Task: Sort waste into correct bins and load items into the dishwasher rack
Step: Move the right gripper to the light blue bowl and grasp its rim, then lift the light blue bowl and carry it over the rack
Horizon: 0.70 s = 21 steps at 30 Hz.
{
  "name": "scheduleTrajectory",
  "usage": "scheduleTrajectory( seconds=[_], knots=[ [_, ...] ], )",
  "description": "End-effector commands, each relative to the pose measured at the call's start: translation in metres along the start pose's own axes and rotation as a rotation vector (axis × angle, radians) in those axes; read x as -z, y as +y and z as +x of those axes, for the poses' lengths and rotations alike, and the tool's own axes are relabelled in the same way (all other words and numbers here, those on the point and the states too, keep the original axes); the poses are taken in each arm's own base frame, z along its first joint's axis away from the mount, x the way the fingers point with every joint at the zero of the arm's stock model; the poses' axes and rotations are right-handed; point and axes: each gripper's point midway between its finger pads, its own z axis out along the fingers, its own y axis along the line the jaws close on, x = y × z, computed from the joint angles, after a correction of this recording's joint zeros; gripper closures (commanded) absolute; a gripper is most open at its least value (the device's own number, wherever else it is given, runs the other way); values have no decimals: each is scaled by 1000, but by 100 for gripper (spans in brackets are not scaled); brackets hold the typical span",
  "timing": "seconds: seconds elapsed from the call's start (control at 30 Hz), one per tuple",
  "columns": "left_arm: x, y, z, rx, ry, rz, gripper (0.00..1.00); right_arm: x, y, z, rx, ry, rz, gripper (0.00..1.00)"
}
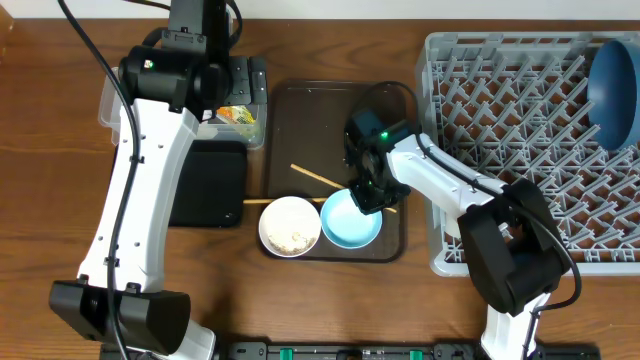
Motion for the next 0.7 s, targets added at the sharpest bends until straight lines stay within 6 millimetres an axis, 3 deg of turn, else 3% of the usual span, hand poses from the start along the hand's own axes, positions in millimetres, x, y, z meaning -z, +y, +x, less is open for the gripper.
scheduleTrajectory(
  seconds=[0.0,0.1,0.2,0.3,0.4,0.53,0.67],
  knots=[
    [0,2,0,-9,2,-10,0,11,-2,-8,-12,-24,15,98],
    [0,2,0,-9,2,-10,0,34,-1,-16,-15,-54,13,99],
    [0,2,0,-9,2,-9,0,73,-4,-29,-22,-125,33,99],
    [0,2,0,-9,2,-10,0,119,-27,-43,-61,-233,144,99],
    [0,2,0,-9,2,-10,0,168,-76,-55,-184,-373,348,99],
    [0,2,0,-9,2,-10,0,237,-162,-59,-434,-593,710,99],
    [0,2,0,-9,2,-10,0,280,-221,-57,-595,-712,969,99]
  ],
)
